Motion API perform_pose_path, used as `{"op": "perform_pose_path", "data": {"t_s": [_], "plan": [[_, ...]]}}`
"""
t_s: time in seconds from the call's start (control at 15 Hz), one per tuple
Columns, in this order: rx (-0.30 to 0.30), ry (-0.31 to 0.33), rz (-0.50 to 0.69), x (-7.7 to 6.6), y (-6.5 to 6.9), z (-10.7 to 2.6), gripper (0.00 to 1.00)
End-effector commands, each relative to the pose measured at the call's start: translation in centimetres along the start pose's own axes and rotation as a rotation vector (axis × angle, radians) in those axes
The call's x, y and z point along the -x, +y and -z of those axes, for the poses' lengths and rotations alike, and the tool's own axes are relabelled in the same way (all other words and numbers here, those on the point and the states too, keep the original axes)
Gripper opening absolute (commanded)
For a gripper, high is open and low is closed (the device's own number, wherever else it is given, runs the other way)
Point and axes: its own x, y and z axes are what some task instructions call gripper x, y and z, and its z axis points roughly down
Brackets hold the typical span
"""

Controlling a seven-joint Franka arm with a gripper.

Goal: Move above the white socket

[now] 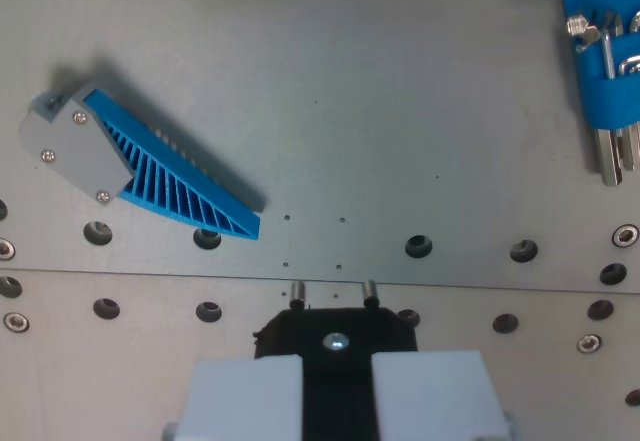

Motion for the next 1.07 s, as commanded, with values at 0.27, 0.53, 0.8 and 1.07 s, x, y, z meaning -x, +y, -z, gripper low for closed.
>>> {"op": "perform_pose_path", "data": {"t_s": [0.27, 0.53, 0.8, 1.07], "plan": [[0.0, 0.0, 0.0, 0.0, 0.0, -0.01, 0.0], [-0.001, 0.001, 0.005, -0.06, -0.02, -0.1, 0.0], [-0.003, 0.003, 0.02, -0.24, -0.12, -0.42, 0.0], [-0.006, 0.015, 0.035, -0.63, -0.3, -1.0, 0.0]]}}
